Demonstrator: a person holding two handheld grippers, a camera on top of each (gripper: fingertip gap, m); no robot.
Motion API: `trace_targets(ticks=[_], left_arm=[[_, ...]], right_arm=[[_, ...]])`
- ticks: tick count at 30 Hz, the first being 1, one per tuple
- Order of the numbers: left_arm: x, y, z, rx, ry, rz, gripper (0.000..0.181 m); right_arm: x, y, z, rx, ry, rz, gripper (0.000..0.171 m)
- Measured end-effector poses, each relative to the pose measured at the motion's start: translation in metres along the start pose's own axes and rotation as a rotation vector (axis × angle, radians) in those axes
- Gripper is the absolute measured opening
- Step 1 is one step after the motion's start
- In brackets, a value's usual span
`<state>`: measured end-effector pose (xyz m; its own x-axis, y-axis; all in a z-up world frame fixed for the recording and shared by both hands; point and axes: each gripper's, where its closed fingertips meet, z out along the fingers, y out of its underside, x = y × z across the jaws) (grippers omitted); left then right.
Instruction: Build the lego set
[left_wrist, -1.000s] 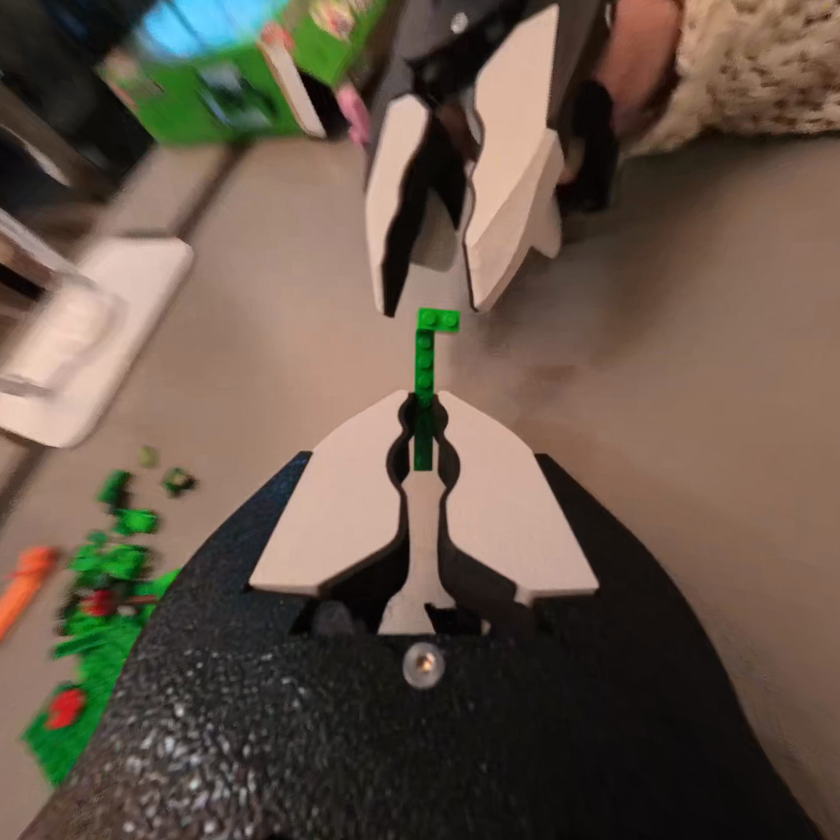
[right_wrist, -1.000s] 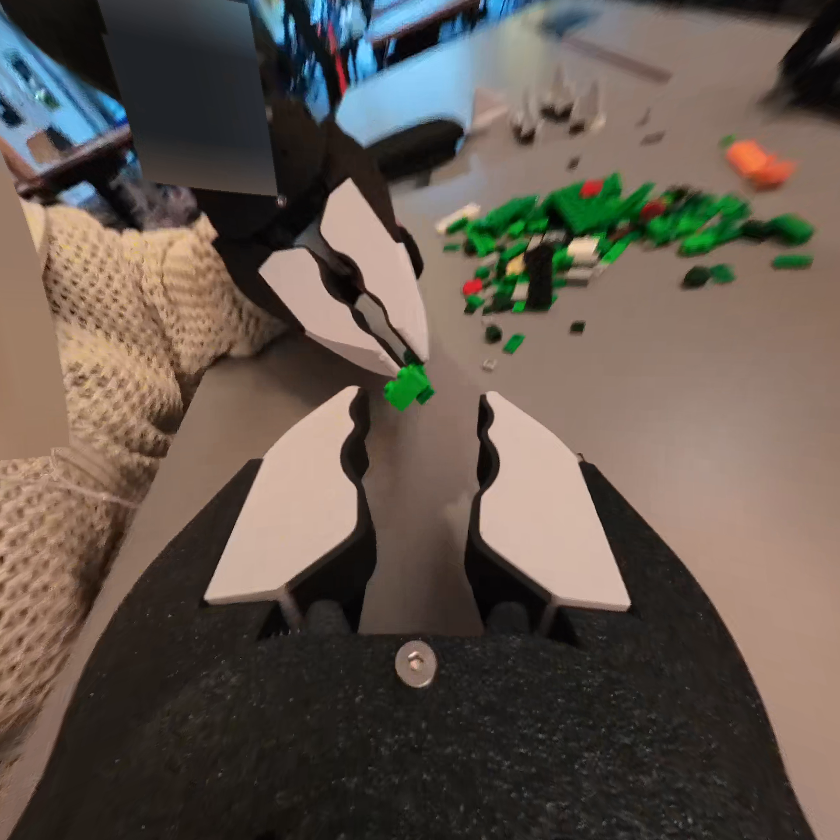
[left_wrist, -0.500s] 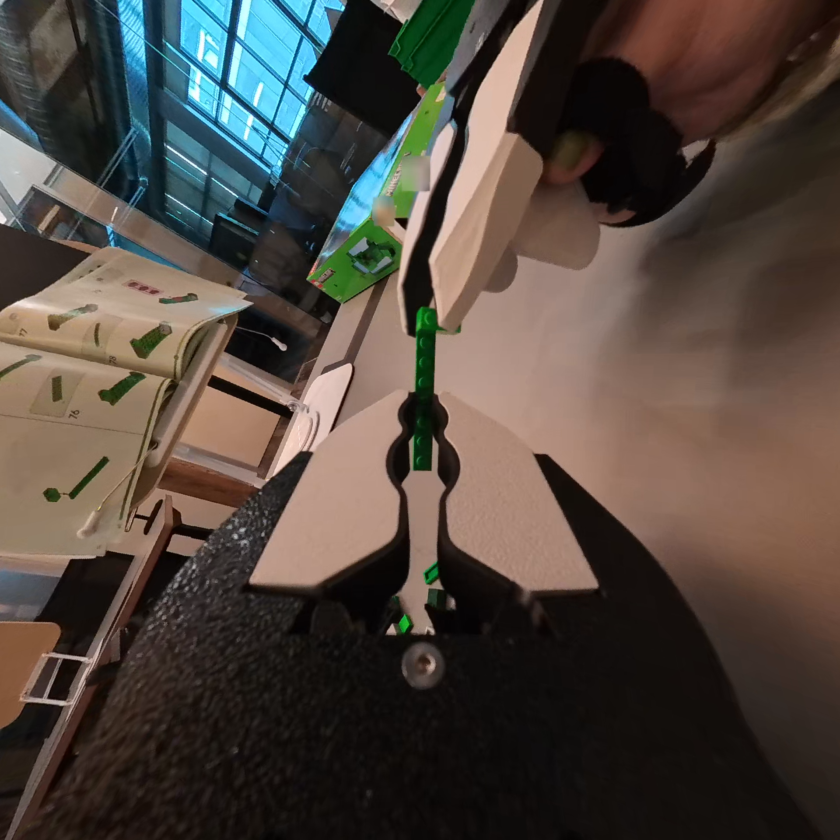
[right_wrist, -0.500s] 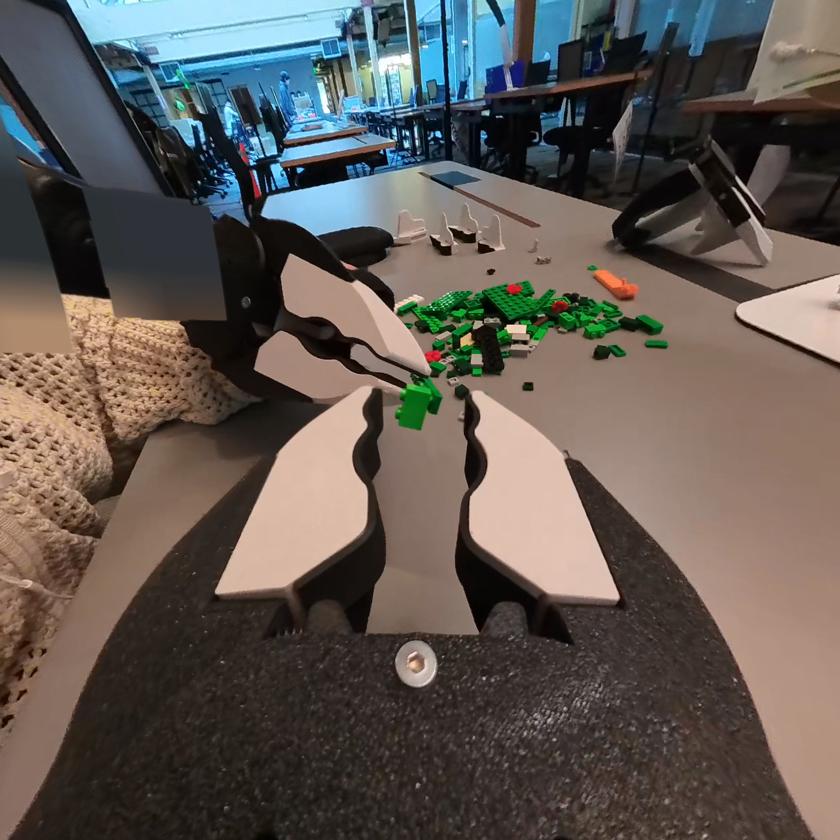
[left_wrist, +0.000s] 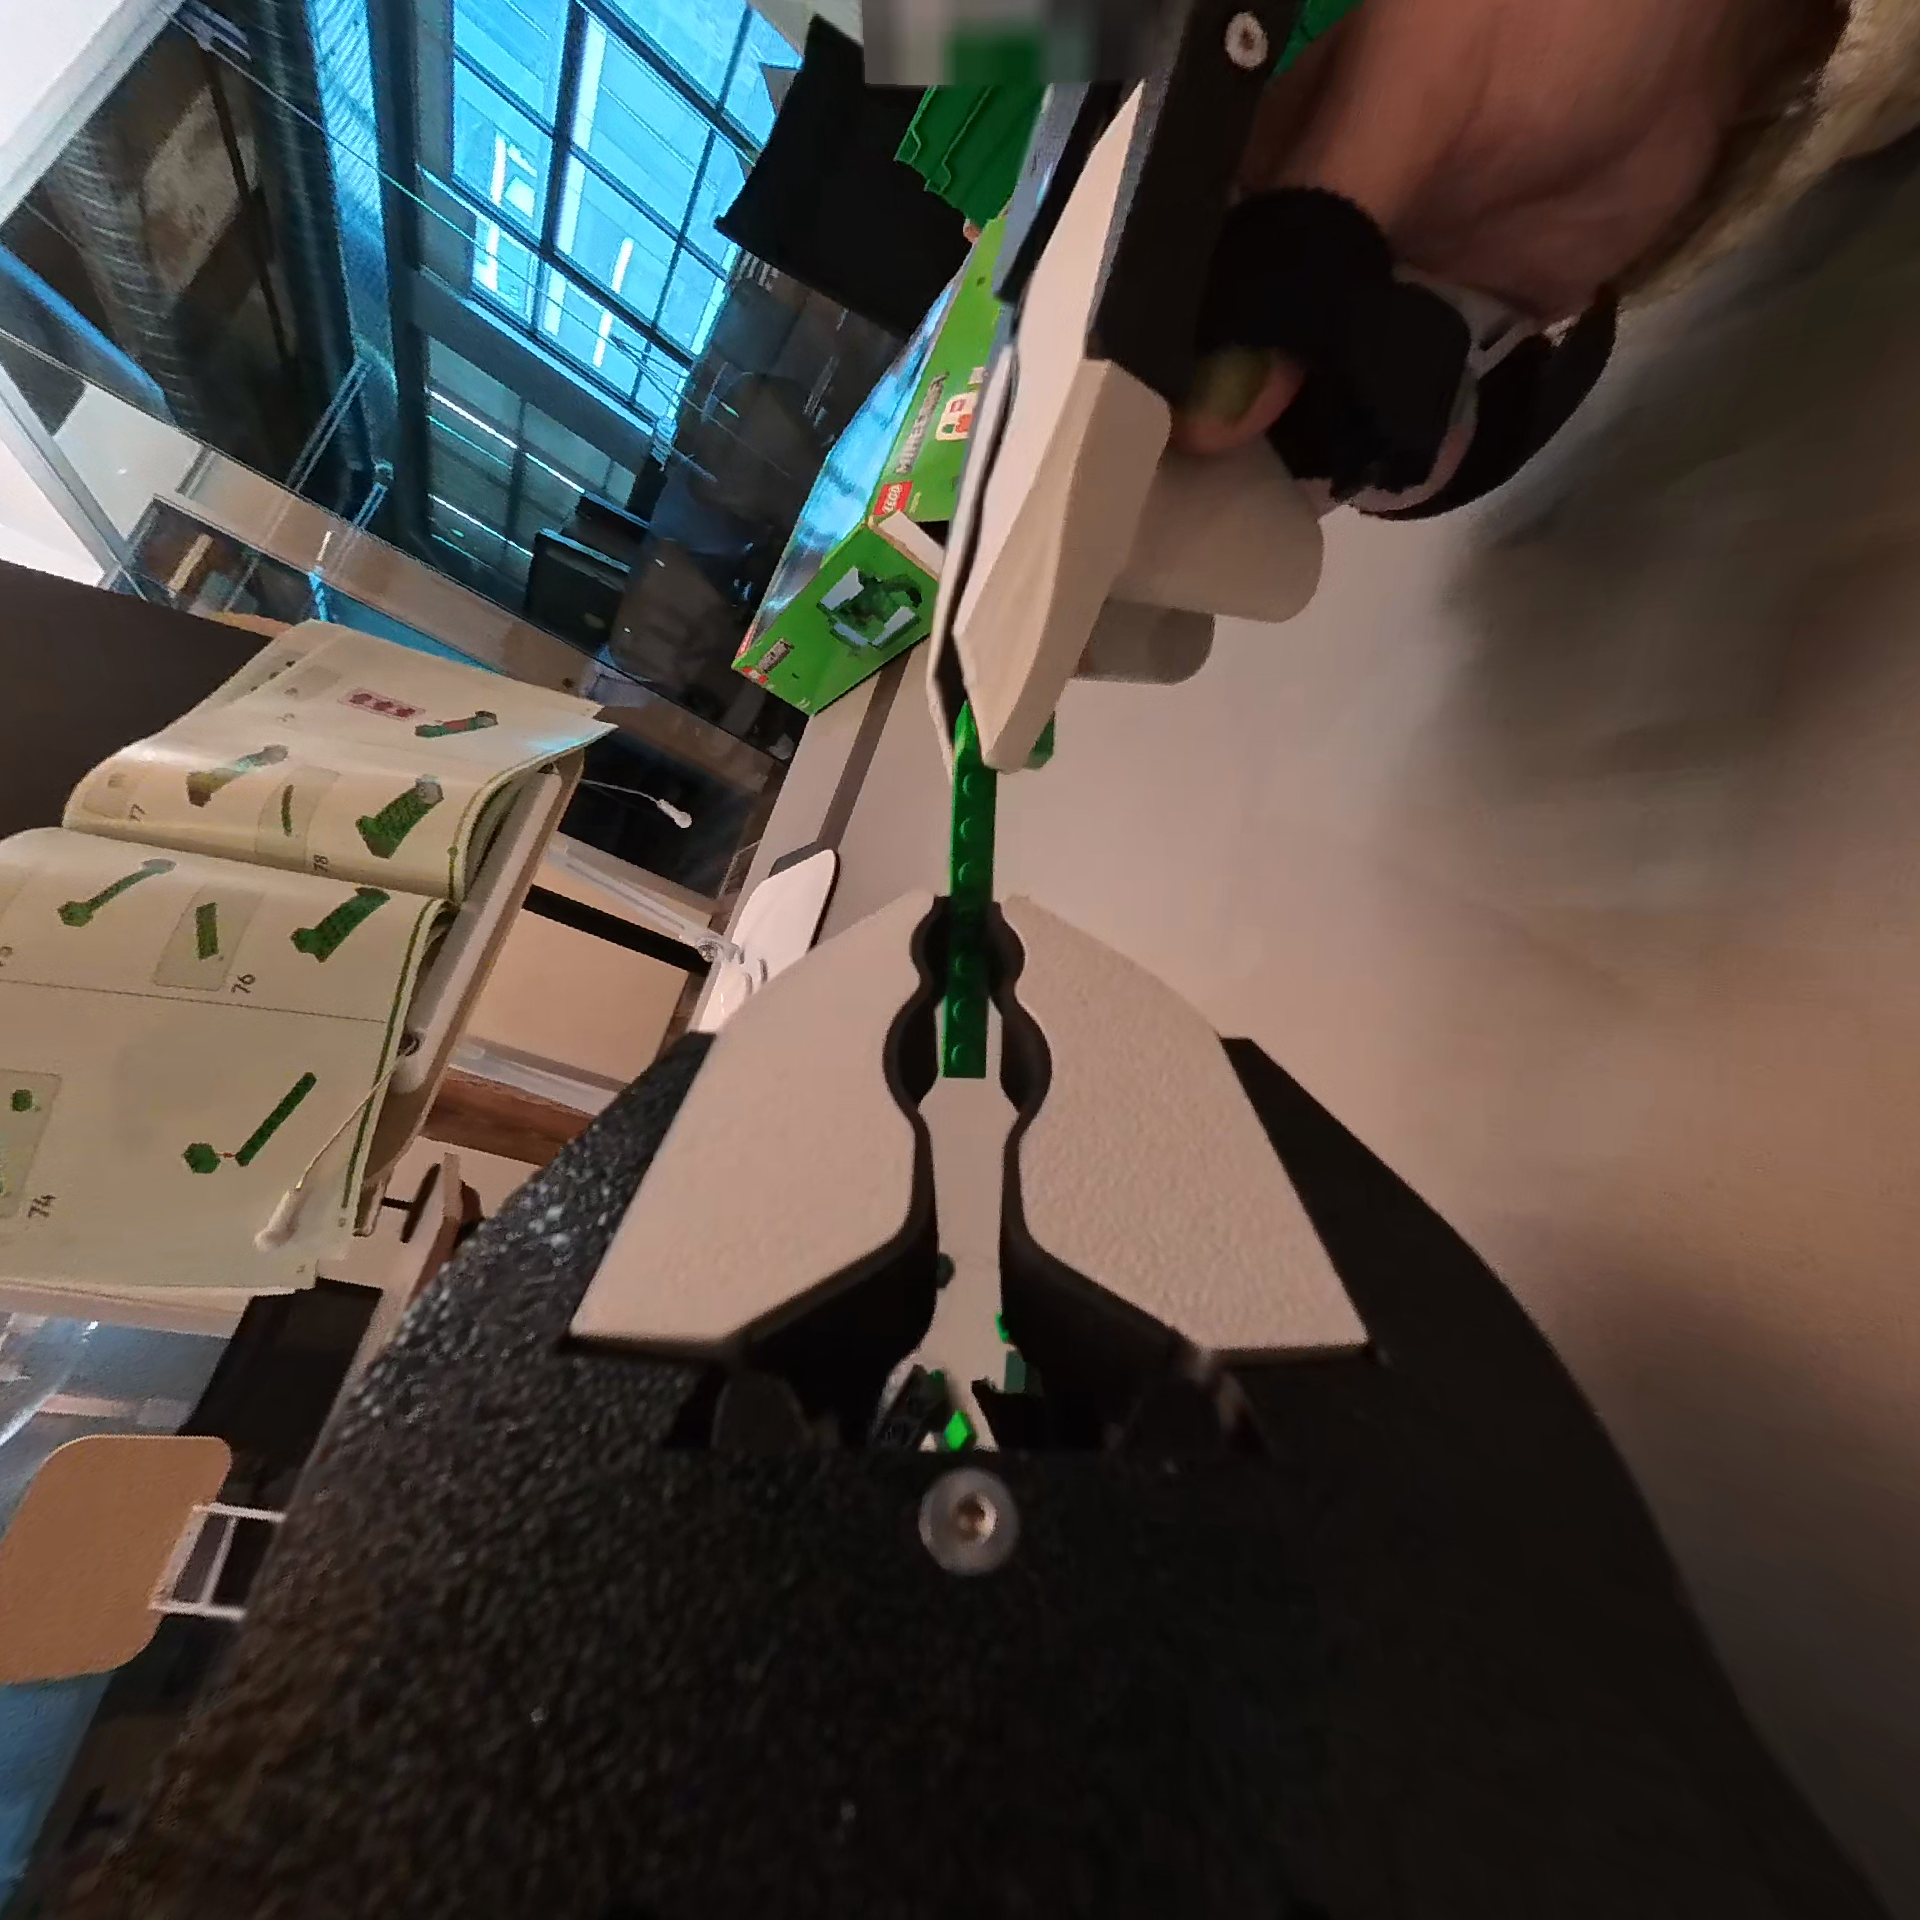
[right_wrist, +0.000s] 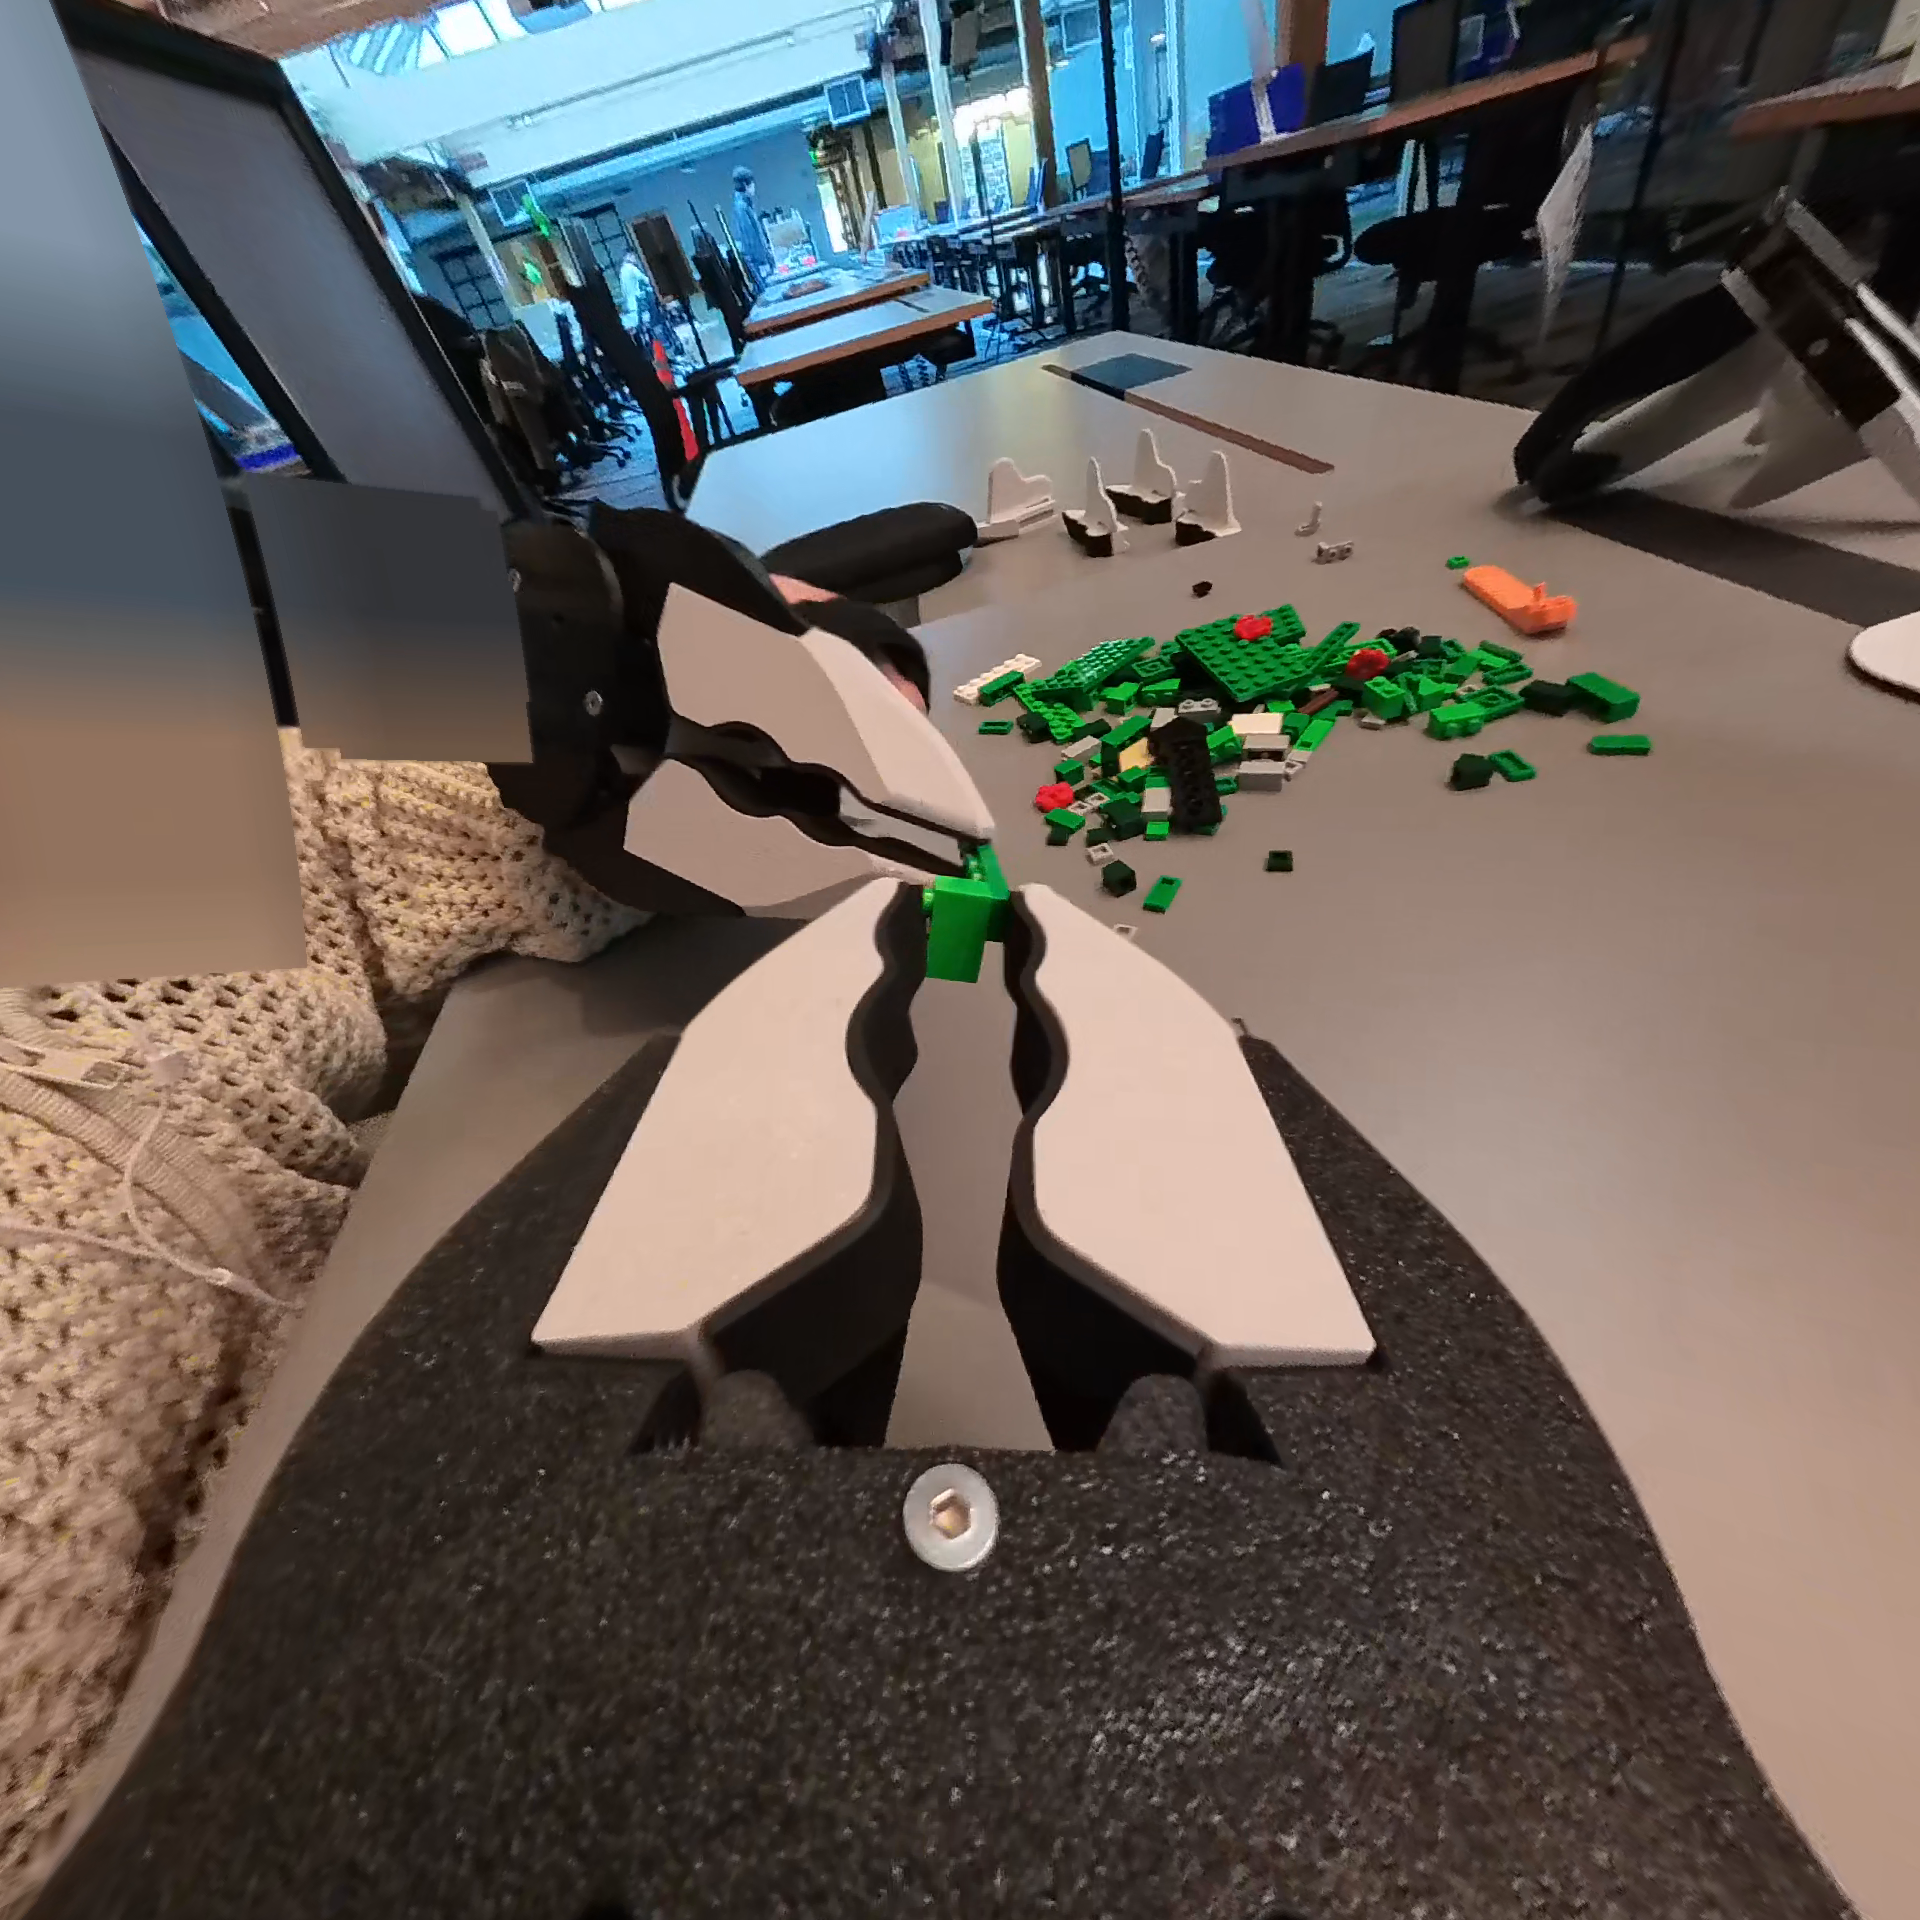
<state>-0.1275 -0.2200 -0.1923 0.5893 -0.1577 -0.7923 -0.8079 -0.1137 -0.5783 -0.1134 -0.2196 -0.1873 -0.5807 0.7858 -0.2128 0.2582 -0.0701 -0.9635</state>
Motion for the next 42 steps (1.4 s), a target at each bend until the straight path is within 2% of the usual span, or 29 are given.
trace_targets(ticks=[3, 6, 8, 10, 12, 13, 14, 17, 18, 21, 24, 27, 32, 36, 39, 42], left_arm=[[0.003, 0.004, 0.002, -0.012, 0.004, 0.015, 0.006], [0.000, 0.003, 0.003, 0.003, 0.015, -0.024, 0.007], [-0.004, 0.008, 0.001, -0.003, 0.000, -0.028, 0.027], [-0.003, 0.010, 0.001, 0.010, 0.020, -0.024, 0.039], [0.001, 0.011, 0.003, 0.005, 0.028, -0.015, 0.034], [0.002, 0.014, 0.005, -0.013, 0.022, 0.002, 0.025], [0.002, 0.015, 0.005, -0.025, 0.006, 0.028, 0.008], [0.003, 0.014, 0.006, -0.032, 0.003, 0.037, 0.007], [0.002, 0.016, 0.006, -0.039, 0.012, -0.020, 0.007], [-0.007, 0.037, 0.008, -0.112, 0.026, -0.240, 0.007], [-0.019, 0.056, 0.006, -0.116, 0.077, -0.553, 0.007], [-0.038, 0.076, -0.002, -0.082, 0.097, -0.808, 0.007], [-0.082, 0.105, -0.032, 0.055, 0.061, -1.123, 0.007], [-0.110, 0.097, -0.060, 0.347, 0.128, -1.325, 0.007], [-0.119, 0.094, -0.071, 0.449, 0.149, -1.363, 0.007], [-0.120, 0.091, -0.072, 0.479, 0.160, -1.378, 0.007]], right_arm=[[0.002, 0.004, 0.002, -0.031, 0.038, -0.075, 0.015], [0.005, 0.002, -0.001, 0.005, -0.015, 0.025, 0.015], [0.010, 0.004, -0.003, 0.021, -0.063, 0.135, 0.015], [0.013, 0.004, -0.005, 0.051, -0.126, 0.252, 0.015], [0.013, 0.005, -0.006, 0.065, -0.184, 0.331, 0.015], [0.012, 0.005, -0.005, 0.069, -0.204, 0.353, 0.015], [0.011, 0.005, -0.005, 0.074, -0.219, 0.369, 0.015], [0.011, 0.001, -0.005, 0.108, -0.217, 0.353, 0.015], [0.014, -0.001, -0.006, 0.128, -0.190, 0.312, 0.016], [0.043, -0.001, -0.016, 0.121, 0.061, 0.089, 0.051], [0.071, -0.012, -0.042, 0.183, 0.309, -0.092, 0.048], [0.082, -0.017, -0.057, 0.235, 0.434, -0.179, 0.044], [0.079, -0.012, -0.052, 0.193, 0.444, -0.242, 0.042], [0.072, -0.006, -0.043, 0.134, 0.446, -0.338, 0.040], [0.066, 0.000, -0.036, 0.081, 0.441, -0.413, 0.038], [0.061, 0.004, -0.031, 0.039, 0.439, -0.486, 0.036]])
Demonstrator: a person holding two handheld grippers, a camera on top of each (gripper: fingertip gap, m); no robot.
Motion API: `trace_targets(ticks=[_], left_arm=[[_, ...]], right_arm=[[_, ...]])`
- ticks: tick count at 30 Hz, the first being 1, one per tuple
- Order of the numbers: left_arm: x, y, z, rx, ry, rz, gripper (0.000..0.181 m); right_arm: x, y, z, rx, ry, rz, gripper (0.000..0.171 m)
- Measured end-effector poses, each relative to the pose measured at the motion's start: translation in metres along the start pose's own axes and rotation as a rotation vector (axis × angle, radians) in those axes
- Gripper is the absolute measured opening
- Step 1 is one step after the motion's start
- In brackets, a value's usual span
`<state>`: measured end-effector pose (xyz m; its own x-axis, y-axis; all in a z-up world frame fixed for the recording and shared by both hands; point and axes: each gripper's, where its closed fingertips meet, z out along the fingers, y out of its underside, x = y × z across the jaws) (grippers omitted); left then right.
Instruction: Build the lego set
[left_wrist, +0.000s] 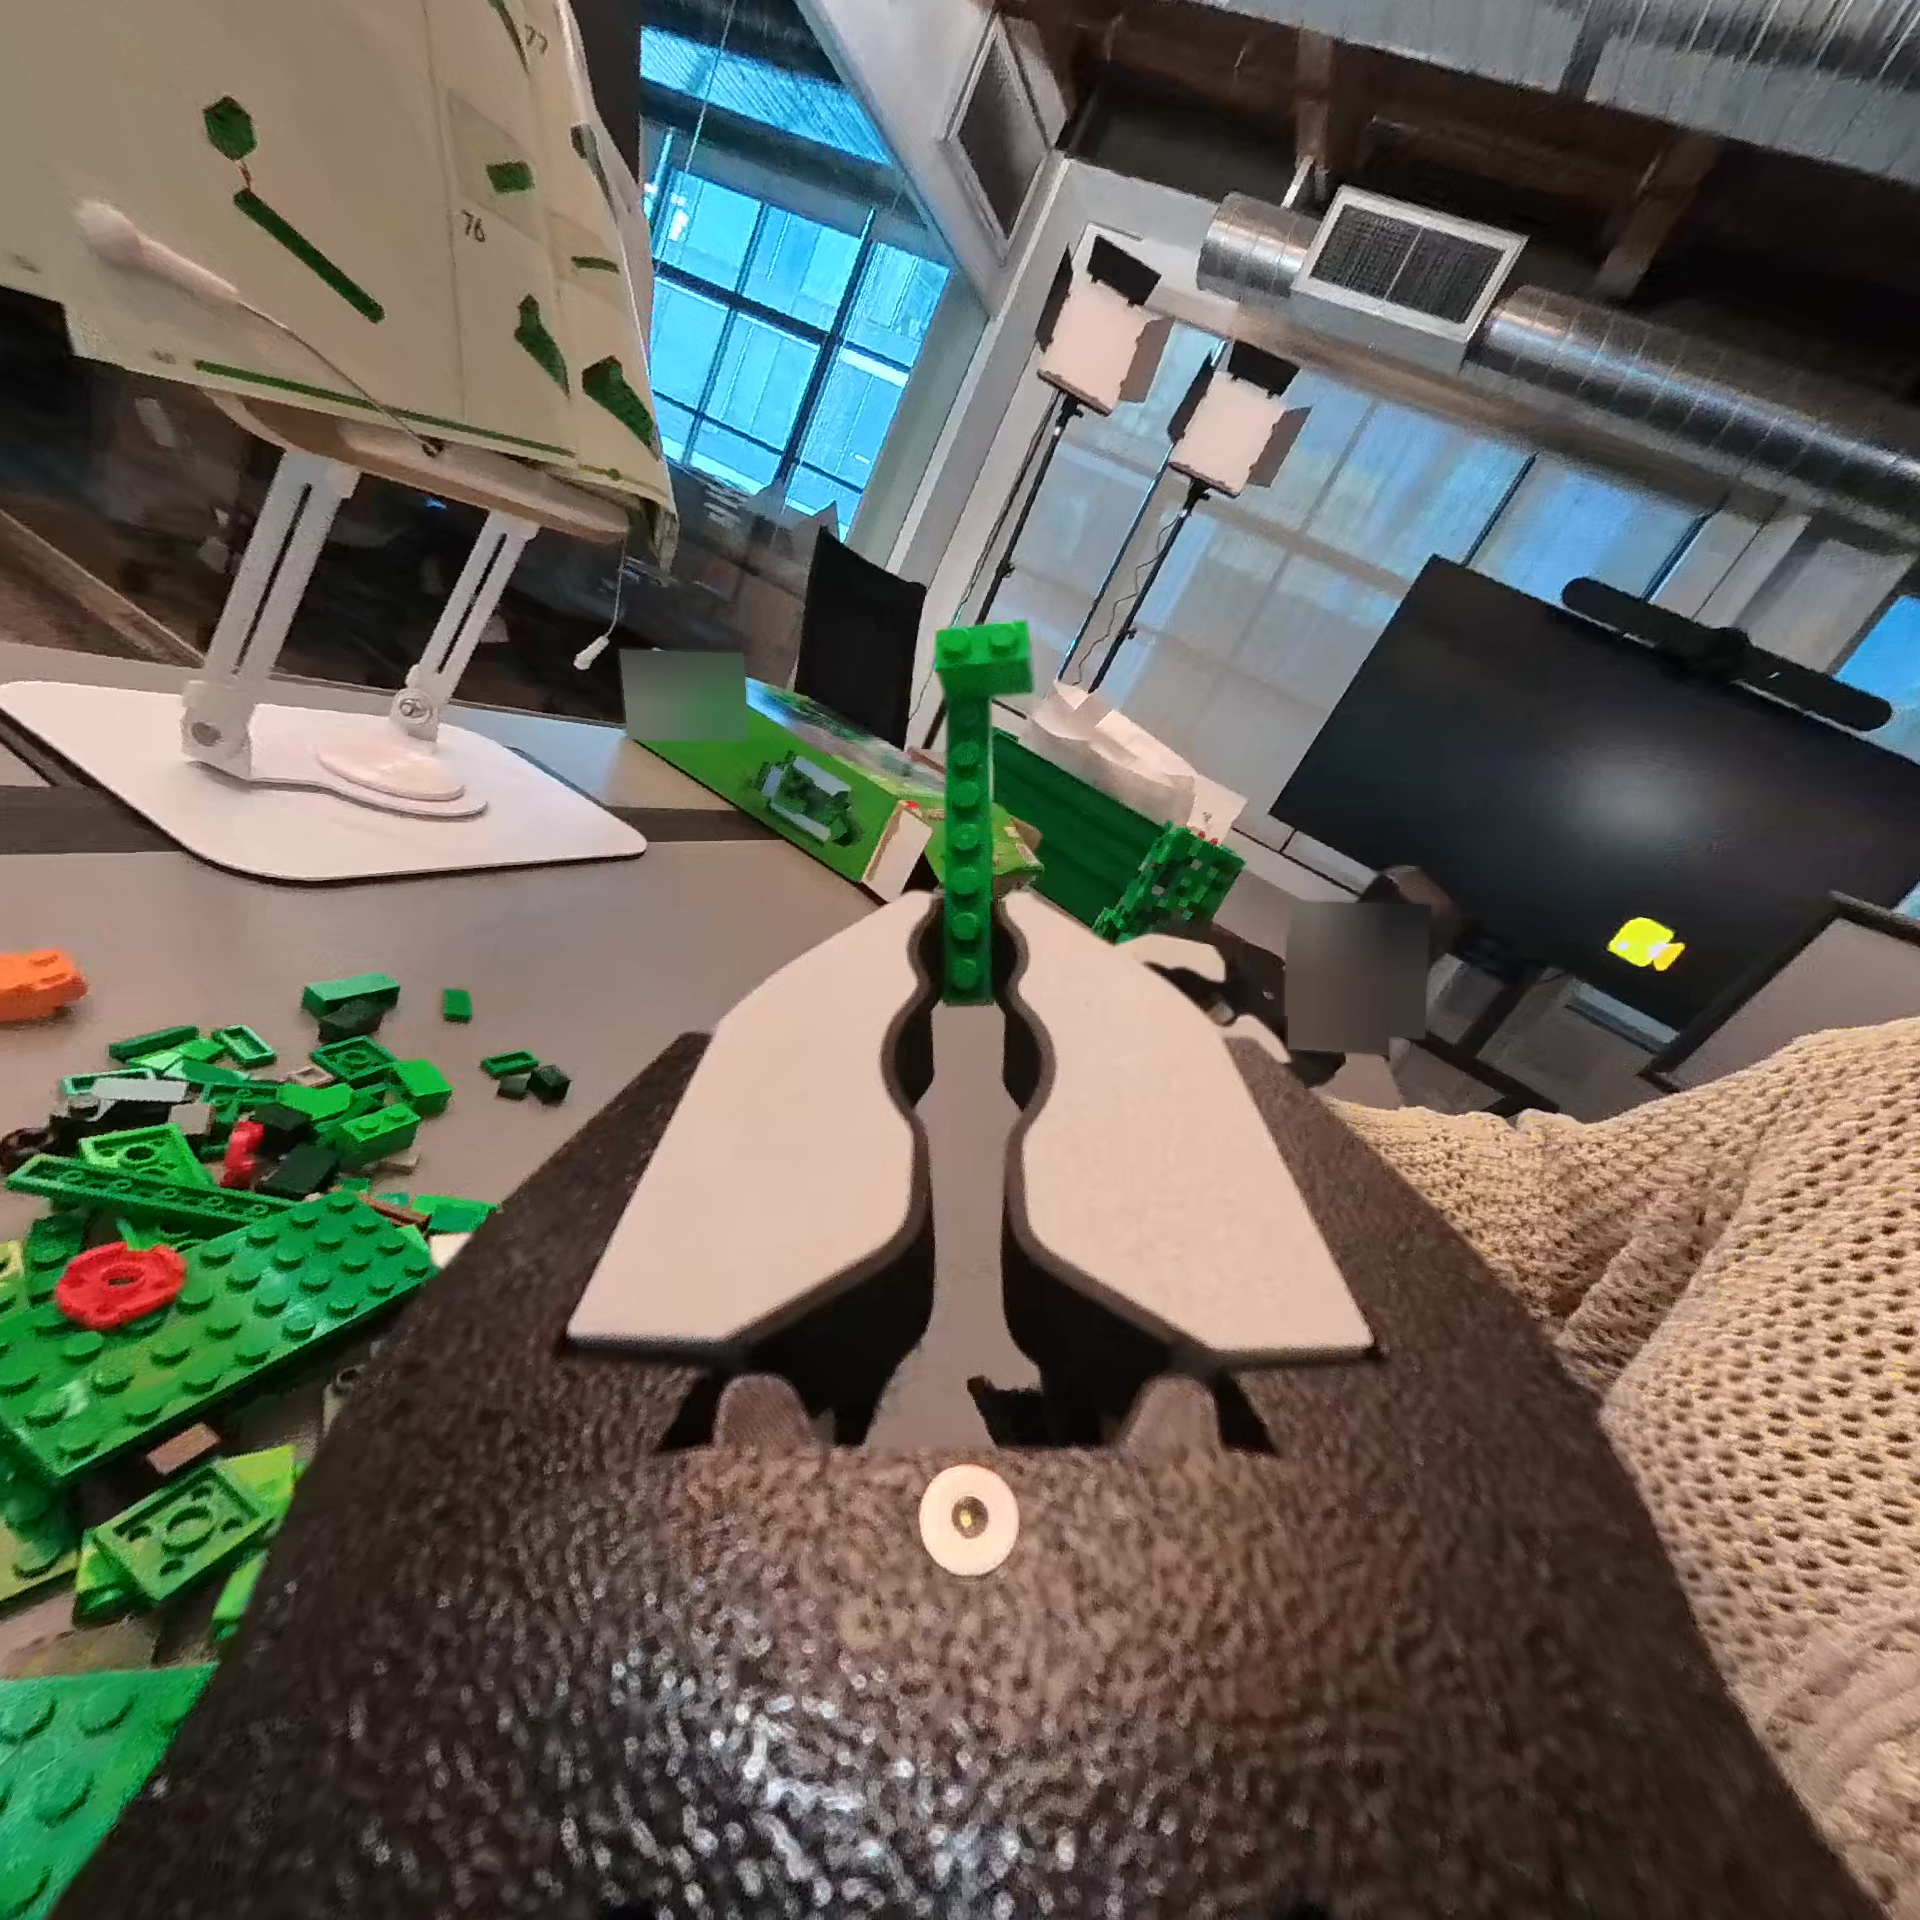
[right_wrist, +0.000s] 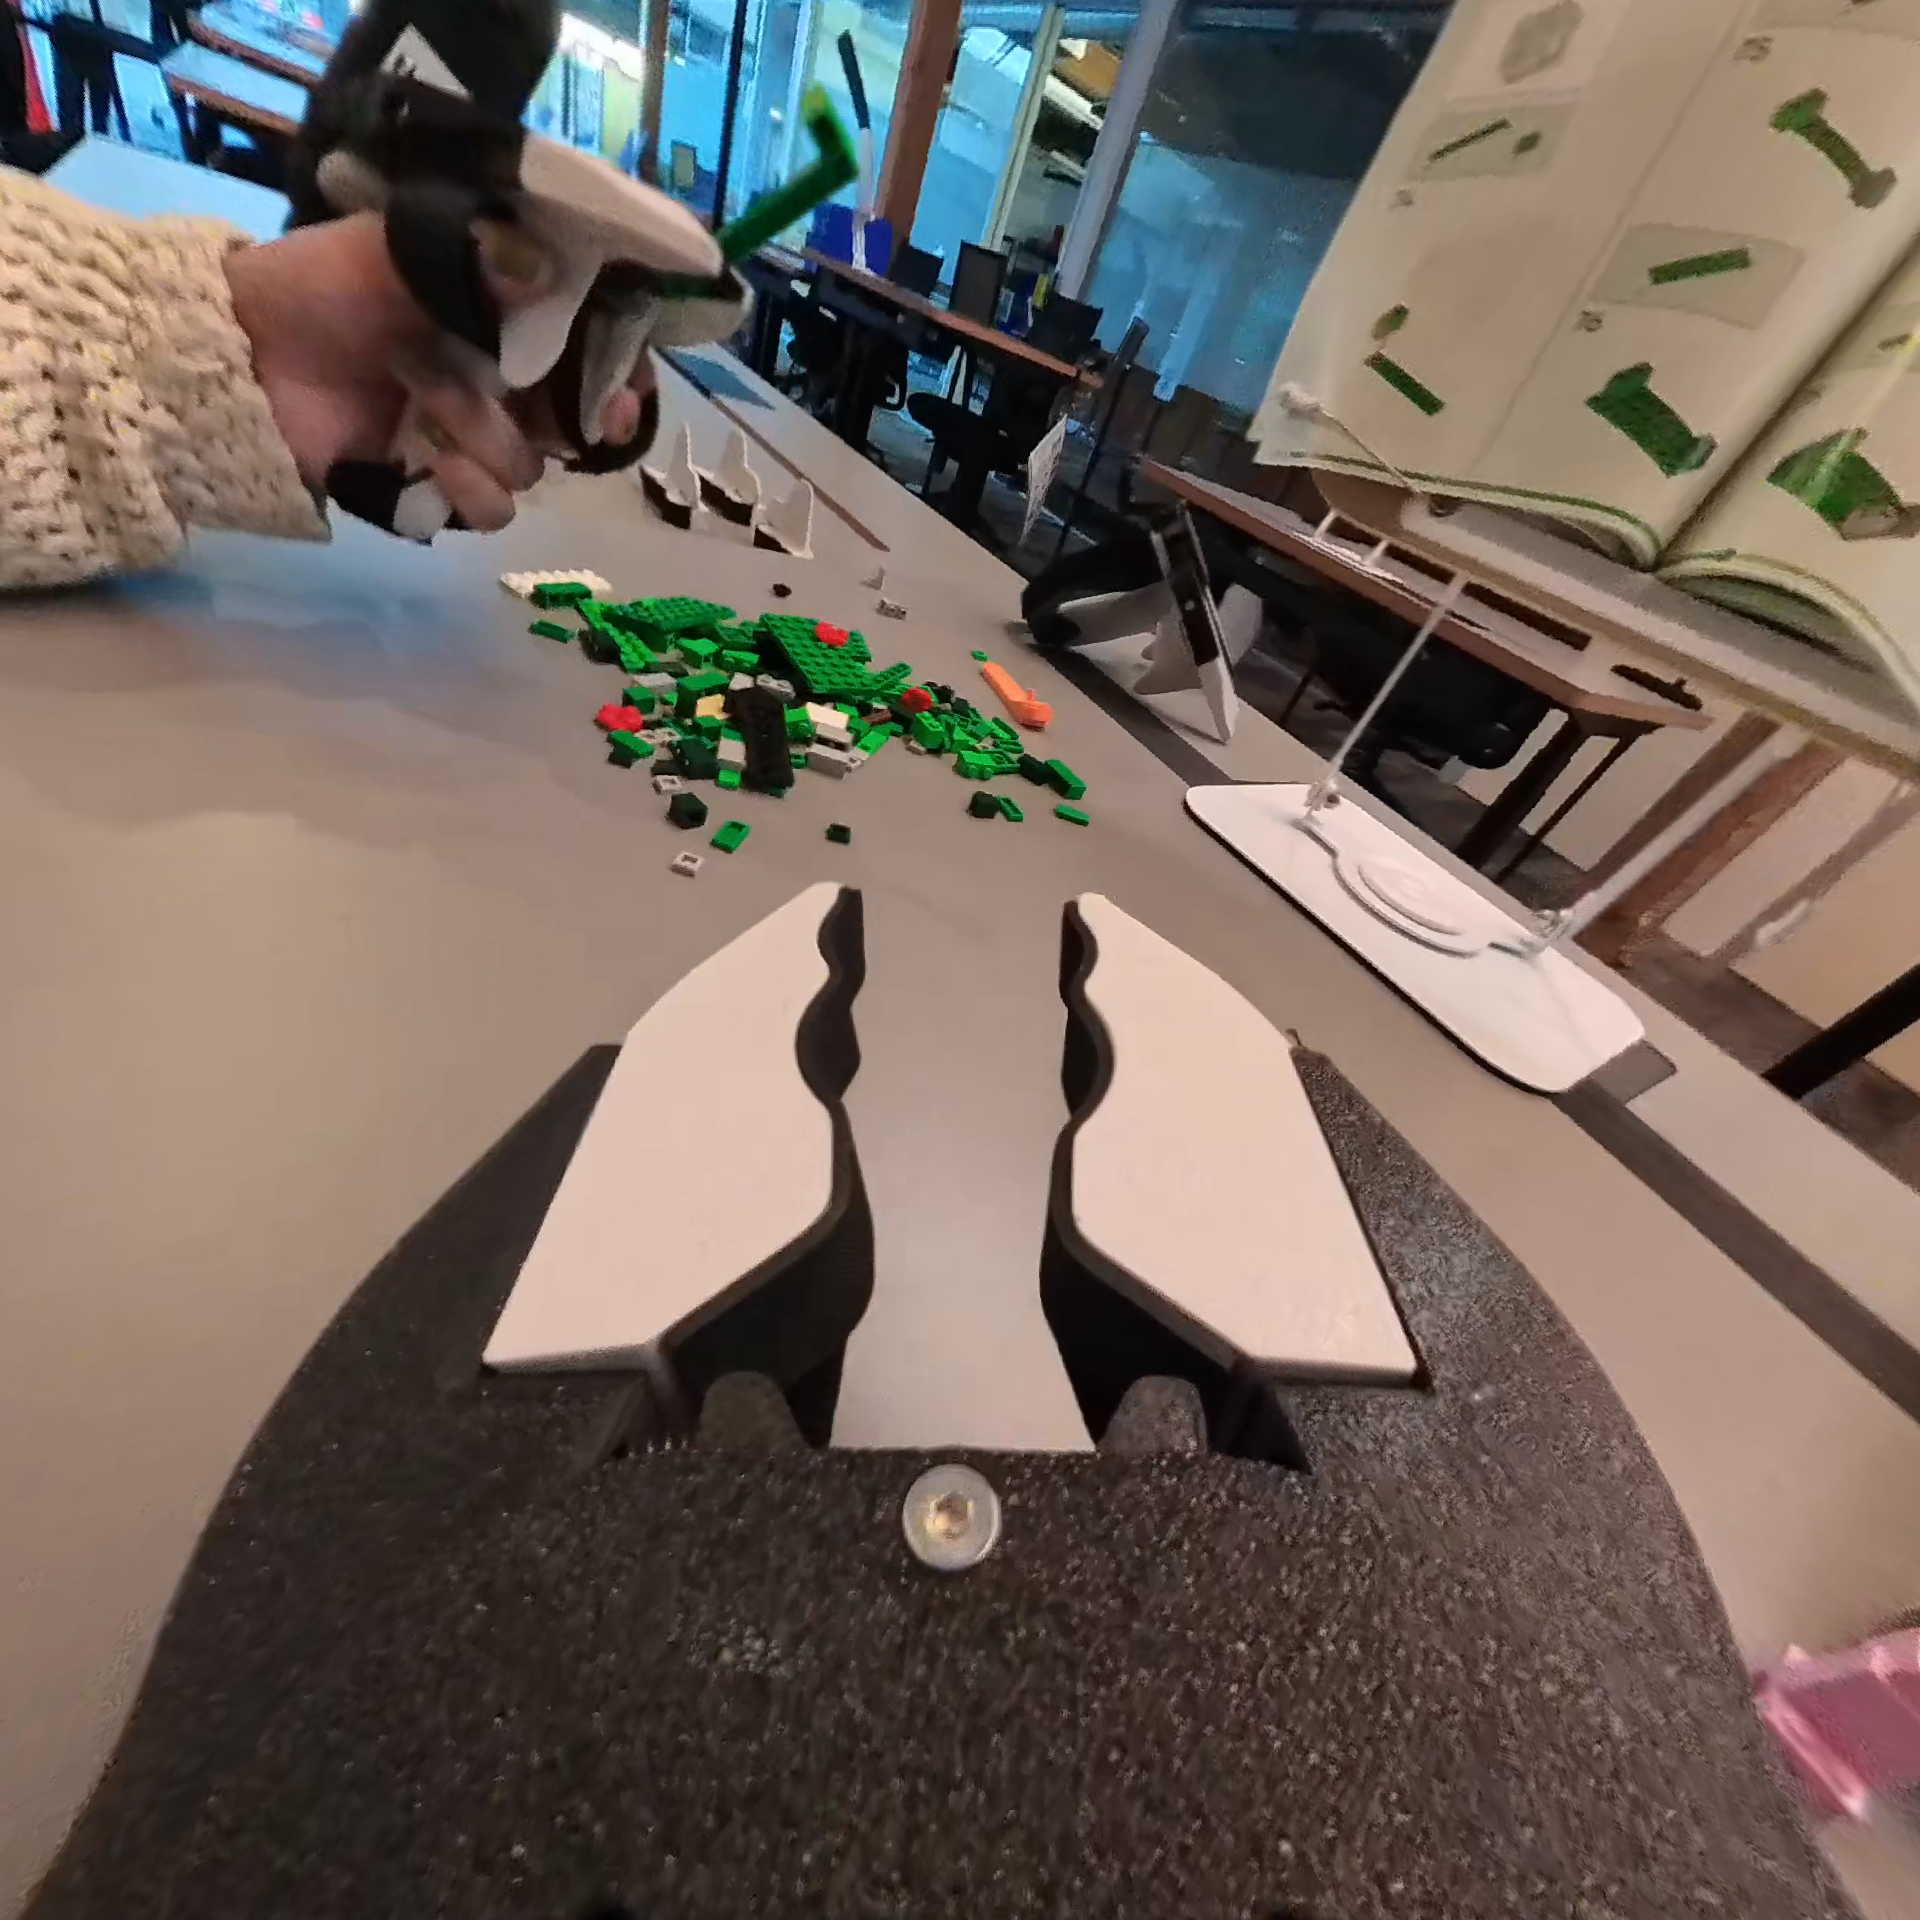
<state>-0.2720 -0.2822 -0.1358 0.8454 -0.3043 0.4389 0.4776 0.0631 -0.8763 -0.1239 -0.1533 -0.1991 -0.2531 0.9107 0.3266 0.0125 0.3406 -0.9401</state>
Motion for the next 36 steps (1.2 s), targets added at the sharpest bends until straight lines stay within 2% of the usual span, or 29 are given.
trace_targets(ticks=[6, 10, 14, 18, 26, 33, 36], left_arm=[[0.005, 0.017, 0.016, -0.066, -0.075, 0.156, 0.007], [0.037, 0.040, 0.039, -0.093, 0.053, 0.188, 0.007], [0.060, 0.076, 0.055, -0.225, 0.096, 0.370, 0.007], [0.067, 0.101, 0.061, -0.358, 0.056, 0.551, 0.007], [0.059, 0.119, 0.060, -0.473, 0.040, 0.544, 0.007], [0.056, 0.141, 0.061, -0.568, 0.038, 0.653, 0.007], [0.059, 0.150, 0.061, -0.607, 0.053, 0.645, 0.007]], right_arm=[[-0.007, -0.001, 0.001, -0.002, -0.009, -0.059, 0.031], [-0.001, -0.003, -0.001, 0.018, 0.006, -0.020, 0.030], [0.008, -0.006, -0.005, 0.058, 0.024, 0.045, 0.026], [0.016, -0.006, -0.007, 0.078, 0.037, 0.100, 0.026], [0.013, -0.005, -0.006, 0.070, 0.027, 0.085, 0.023], [0.007, -0.005, -0.004, 0.059, 0.013, 0.035, 0.022], [0.011, -0.005, -0.004, 0.061, 0.047, 0.038, 0.005]])
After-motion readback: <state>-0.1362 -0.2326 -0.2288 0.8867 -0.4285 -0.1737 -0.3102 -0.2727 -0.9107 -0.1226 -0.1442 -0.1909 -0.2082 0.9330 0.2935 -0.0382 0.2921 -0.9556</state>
